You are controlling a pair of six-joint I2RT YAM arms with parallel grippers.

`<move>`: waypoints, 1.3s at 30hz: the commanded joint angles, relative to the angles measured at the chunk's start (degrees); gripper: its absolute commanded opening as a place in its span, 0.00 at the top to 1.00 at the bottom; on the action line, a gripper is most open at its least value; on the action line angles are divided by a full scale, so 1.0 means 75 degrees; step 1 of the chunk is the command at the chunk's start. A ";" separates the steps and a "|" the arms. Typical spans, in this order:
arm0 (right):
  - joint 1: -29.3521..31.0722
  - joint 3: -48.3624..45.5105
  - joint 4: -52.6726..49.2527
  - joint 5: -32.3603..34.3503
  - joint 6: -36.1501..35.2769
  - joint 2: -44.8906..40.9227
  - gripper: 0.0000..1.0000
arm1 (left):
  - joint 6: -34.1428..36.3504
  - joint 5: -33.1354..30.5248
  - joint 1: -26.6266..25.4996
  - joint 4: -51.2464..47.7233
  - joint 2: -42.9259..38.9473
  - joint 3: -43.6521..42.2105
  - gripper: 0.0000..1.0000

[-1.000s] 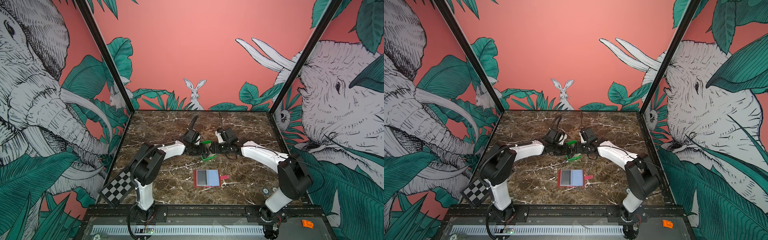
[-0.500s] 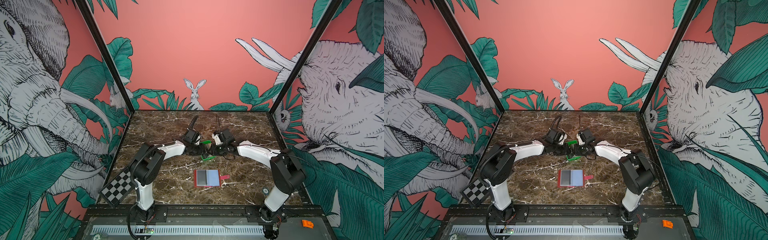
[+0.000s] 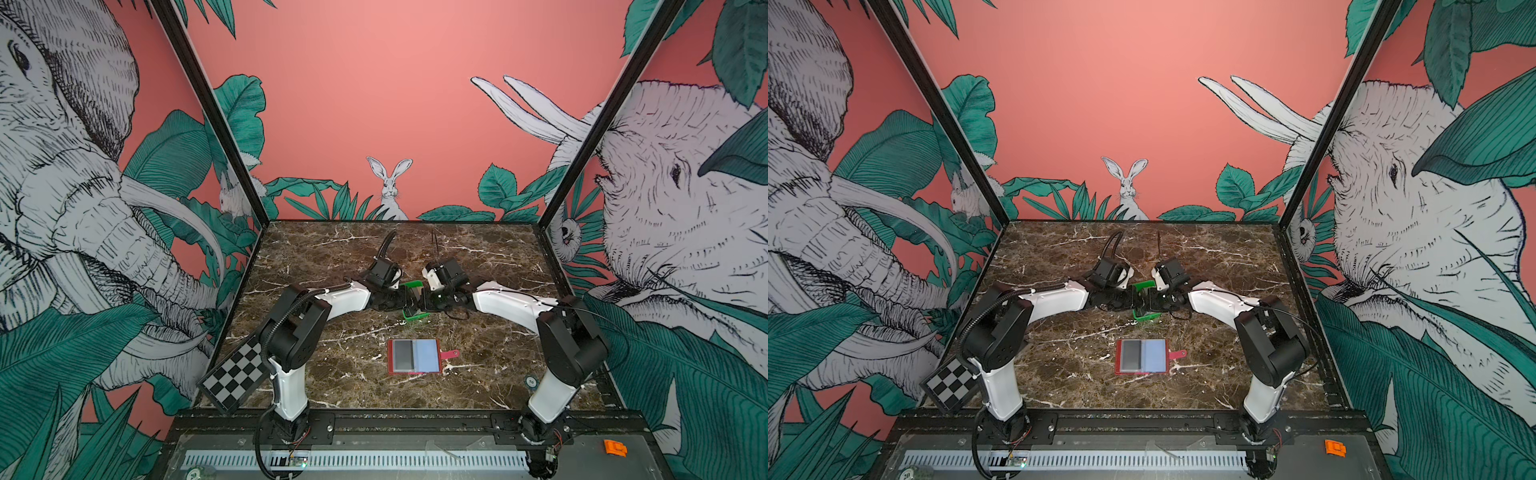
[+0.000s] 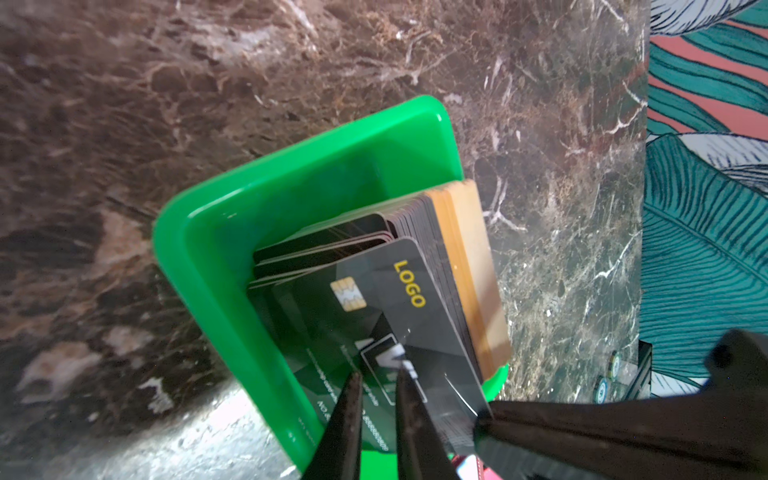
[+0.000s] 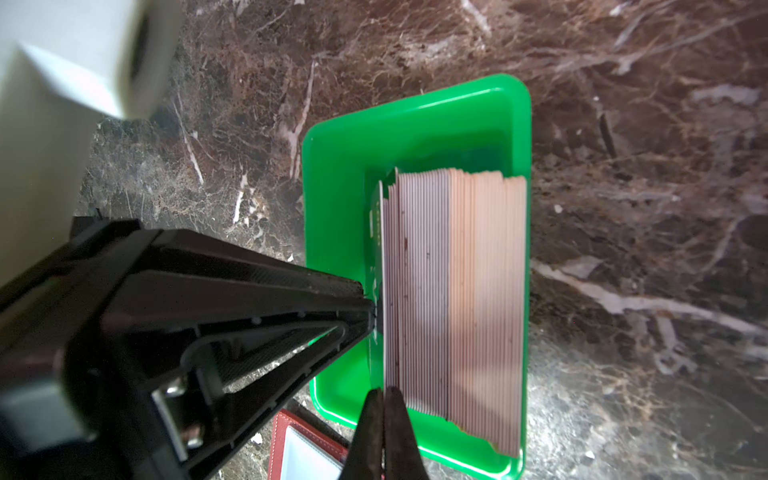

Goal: Put the credit cards into the card holder

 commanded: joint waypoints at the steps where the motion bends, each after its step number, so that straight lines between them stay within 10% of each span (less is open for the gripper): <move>1: 0.0046 -0.0147 0.0113 0.0206 0.0079 -0.0352 1.00 | 0.0016 -0.0024 -0.0004 0.0012 -0.0399 -0.0346 0.74; 26: 0.0102 -0.2466 0.0487 0.0464 0.1574 -0.5117 1.00 | -0.0662 0.1304 -0.0004 0.2281 -0.5124 -0.3437 0.61; 39: 0.0162 -0.4013 0.1680 -0.0519 0.2761 -0.7311 1.00 | -0.2639 0.2870 -0.0193 0.5744 -0.5410 -0.4786 0.48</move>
